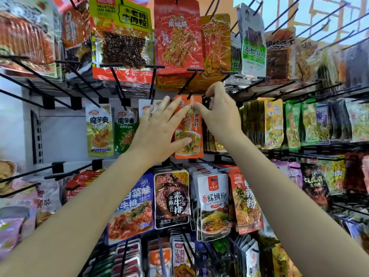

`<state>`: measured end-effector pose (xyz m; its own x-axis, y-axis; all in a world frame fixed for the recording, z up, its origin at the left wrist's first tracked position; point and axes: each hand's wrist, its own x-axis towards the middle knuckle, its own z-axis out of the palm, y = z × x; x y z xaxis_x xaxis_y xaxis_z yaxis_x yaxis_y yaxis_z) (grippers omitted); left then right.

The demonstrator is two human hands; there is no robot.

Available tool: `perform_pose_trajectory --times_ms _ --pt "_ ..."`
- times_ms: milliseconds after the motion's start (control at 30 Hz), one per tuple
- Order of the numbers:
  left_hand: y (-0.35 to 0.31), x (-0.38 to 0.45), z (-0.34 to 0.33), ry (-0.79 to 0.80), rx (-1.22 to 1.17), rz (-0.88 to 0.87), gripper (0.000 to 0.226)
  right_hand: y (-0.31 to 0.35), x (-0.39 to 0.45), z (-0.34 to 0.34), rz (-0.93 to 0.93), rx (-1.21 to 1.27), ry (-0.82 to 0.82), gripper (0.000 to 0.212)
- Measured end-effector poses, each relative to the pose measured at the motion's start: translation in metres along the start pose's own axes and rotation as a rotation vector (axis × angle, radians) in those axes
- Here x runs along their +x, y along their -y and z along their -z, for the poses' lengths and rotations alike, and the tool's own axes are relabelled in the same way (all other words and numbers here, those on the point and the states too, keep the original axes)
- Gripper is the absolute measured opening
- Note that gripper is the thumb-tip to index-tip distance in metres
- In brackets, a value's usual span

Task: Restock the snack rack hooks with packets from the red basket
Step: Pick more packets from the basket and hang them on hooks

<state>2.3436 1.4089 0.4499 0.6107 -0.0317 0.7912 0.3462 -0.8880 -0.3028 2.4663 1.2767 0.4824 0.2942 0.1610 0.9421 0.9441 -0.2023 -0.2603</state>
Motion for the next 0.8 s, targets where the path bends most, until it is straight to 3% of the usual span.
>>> perform_pose_trajectory --times_ms 133,333,567,633,800 --pt "-0.005 0.003 -0.004 0.047 0.085 -0.025 0.078 -0.029 -0.022 0.01 0.208 -0.275 -0.207 0.025" --pt "-0.01 0.013 -0.01 0.156 0.146 0.023 0.082 -0.055 -0.033 0.004 0.134 -0.214 0.176 0.043" --pt "-0.01 0.016 -0.009 0.231 0.113 0.069 0.079 -0.058 -0.028 0.004 0.128 -0.218 0.265 0.049" --pt "-0.015 0.01 -0.005 0.158 0.04 0.073 0.073 -0.059 -0.033 0.013 0.142 -0.191 0.222 0.047" --pt "-0.071 -0.022 -0.007 -0.293 -0.299 -0.088 0.054 -0.061 -0.076 0.061 0.211 -0.024 0.029 0.043"
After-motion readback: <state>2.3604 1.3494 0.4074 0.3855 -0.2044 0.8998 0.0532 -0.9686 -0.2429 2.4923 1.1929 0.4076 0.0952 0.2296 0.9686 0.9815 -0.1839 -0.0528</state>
